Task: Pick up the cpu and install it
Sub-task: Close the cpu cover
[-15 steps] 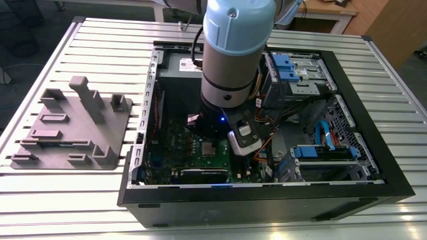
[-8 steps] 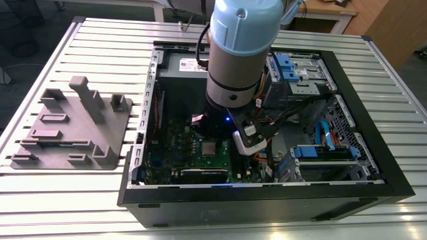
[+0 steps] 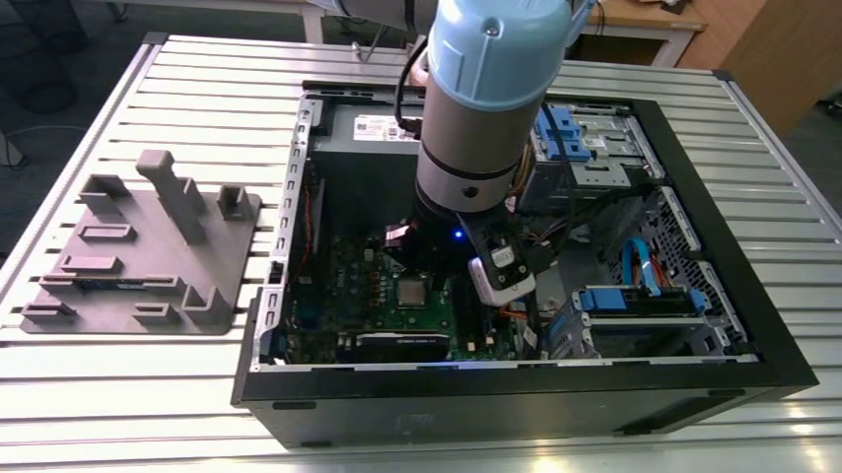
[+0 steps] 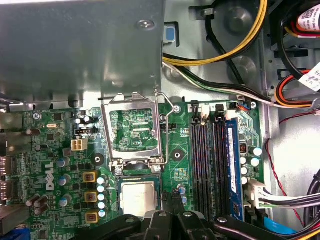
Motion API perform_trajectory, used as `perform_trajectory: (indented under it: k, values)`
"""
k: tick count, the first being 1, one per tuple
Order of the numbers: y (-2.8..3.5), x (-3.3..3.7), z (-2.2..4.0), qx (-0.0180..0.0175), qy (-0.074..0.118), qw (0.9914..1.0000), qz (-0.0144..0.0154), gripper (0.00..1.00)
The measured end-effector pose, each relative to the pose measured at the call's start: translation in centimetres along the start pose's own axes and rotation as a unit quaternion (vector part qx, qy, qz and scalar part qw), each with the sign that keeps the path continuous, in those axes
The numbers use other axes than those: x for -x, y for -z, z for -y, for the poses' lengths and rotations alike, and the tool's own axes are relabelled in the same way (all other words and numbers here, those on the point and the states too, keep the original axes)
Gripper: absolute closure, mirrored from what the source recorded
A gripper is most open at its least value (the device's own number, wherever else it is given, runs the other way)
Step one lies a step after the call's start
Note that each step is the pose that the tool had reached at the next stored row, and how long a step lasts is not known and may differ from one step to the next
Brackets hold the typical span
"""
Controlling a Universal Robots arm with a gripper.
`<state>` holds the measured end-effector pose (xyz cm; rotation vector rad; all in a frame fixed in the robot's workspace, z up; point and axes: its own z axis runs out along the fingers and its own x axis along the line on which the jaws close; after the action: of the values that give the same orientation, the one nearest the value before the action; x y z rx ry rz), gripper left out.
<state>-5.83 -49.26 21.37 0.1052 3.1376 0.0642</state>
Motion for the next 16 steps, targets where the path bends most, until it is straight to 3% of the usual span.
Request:
perform_trajectory:
  k: [16]
  values:
    - [-0.02, -0.04, -0.6, 0.0, 0.0, 1.0, 0.0, 0.89]
